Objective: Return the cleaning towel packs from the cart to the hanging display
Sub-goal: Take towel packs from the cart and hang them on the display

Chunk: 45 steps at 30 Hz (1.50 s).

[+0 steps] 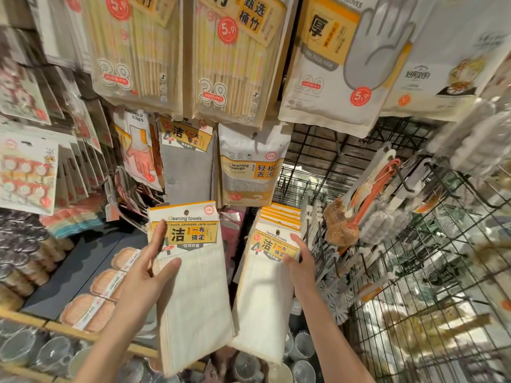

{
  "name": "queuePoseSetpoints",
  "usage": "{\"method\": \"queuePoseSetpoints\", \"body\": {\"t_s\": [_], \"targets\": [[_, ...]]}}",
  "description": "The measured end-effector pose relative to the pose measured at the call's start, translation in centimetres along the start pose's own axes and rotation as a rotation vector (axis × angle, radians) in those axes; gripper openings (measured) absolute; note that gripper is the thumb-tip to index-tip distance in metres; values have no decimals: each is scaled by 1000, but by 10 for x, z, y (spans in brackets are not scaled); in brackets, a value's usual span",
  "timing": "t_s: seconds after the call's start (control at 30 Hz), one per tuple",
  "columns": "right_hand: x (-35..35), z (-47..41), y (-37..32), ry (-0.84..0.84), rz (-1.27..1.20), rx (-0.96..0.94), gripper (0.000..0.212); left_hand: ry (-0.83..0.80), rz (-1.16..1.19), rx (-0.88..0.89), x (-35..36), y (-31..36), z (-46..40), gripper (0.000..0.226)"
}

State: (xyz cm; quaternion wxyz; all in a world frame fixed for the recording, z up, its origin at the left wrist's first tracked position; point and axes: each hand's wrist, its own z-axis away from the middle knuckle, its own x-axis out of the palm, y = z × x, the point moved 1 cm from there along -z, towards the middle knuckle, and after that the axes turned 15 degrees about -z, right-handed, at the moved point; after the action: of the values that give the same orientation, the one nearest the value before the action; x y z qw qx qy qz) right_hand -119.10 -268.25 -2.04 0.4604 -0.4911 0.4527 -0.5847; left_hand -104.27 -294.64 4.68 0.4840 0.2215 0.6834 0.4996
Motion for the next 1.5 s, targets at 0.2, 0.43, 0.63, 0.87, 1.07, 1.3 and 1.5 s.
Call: {"method": "queuePoseSetpoints", "body": {"t_s": [0.2, 0.43, 0.63, 0.87, 1.07, 1.3, 1.5], "targets": [[-8, -1, 6, 10, -48, 10, 46, -24, 29, 37, 8, -1, -3, 74], [-11, 1, 11, -7, -50, 17, 42, -39, 50, 48, 14, 5, -2, 73], [-9, -6, 22, 41, -98, 36, 41, -37, 20, 34, 16, 6, -1, 72], [3, -26, 22, 23, 103, -12, 57, -38, 15, 37, 17, 4, -3, 73], [9, -39, 18, 14, 180, 17, 63, -74, 59, 14, 20, 3, -4, 73], [9, -46, 21, 50, 268, 47, 58, -128, 31, 26, 21, 1, -3, 73], [10, -45, 18, 19, 301, 86, 58, -134, 32, 64, 21, 9, 0, 71]]}}
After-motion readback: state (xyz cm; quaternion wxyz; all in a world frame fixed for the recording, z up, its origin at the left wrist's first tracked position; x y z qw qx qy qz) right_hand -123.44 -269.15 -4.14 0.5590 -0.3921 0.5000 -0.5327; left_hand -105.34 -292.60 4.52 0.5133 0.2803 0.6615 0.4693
